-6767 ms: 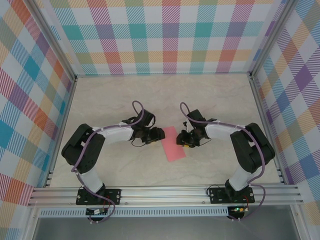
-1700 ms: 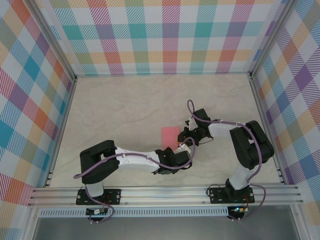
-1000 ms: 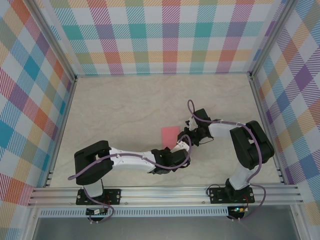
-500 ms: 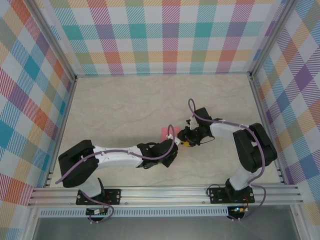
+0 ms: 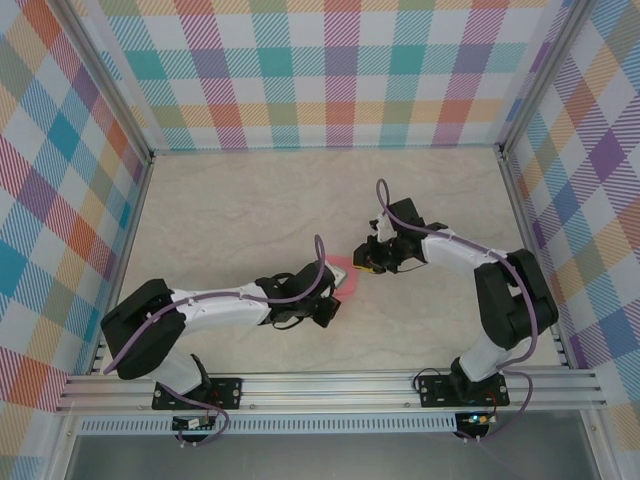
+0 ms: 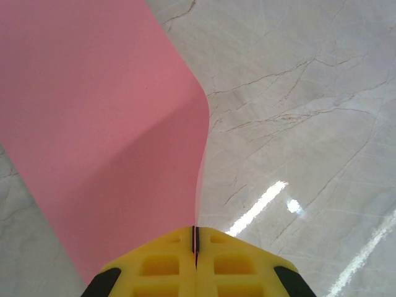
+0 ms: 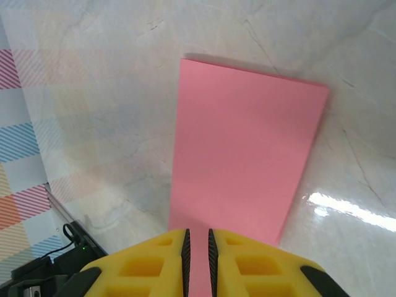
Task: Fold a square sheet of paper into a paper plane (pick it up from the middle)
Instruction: Third fold the triangle at the center of the table.
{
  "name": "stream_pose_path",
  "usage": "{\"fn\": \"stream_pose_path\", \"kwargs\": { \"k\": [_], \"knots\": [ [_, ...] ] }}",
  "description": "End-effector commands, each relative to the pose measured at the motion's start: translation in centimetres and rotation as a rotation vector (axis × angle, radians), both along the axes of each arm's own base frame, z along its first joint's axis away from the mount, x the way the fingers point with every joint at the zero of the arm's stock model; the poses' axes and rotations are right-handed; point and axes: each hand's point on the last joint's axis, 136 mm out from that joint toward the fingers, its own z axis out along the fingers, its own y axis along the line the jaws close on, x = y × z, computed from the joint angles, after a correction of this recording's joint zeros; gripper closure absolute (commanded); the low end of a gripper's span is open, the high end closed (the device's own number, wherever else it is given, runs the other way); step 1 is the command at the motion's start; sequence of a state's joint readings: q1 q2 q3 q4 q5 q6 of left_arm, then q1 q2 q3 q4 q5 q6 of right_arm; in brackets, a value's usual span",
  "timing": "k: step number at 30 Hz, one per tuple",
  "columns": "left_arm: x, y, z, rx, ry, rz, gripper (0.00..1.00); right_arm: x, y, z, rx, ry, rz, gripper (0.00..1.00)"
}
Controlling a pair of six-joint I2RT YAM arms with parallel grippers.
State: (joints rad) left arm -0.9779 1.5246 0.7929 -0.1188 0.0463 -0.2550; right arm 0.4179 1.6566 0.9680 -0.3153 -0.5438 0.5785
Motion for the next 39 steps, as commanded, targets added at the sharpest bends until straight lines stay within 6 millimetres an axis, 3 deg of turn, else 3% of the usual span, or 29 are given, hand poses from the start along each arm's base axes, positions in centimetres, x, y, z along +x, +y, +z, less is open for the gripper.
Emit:
{"fn": "stream_pose_path", "kwargs": {
  "k": [1,9,22,39],
  "knots": [
    [-0.3,-0.6,1.0,-0.090,0.056,-0.018,1.00,0.4,1.0,-0.5,0.032,0.029,0.051,0.83],
    [0.0,-0.1,0.9,-0.125,0.110,-0.011,1.00,1.4,2.6,-3.3,-0.011,0.078,0.101,0.84],
    [1.1,0.8,-0.7,-0.128,0.186,0.026,1.00,0.9,1.7,-7.8,-0.168,0.119,0.141,0.87],
    [2.8,2.0,-2.1,-0.104,0.231,0.058,1.00,0.4,1.4,-8.4,-0.187,0.129,0.150,0.87]
  ]
}}
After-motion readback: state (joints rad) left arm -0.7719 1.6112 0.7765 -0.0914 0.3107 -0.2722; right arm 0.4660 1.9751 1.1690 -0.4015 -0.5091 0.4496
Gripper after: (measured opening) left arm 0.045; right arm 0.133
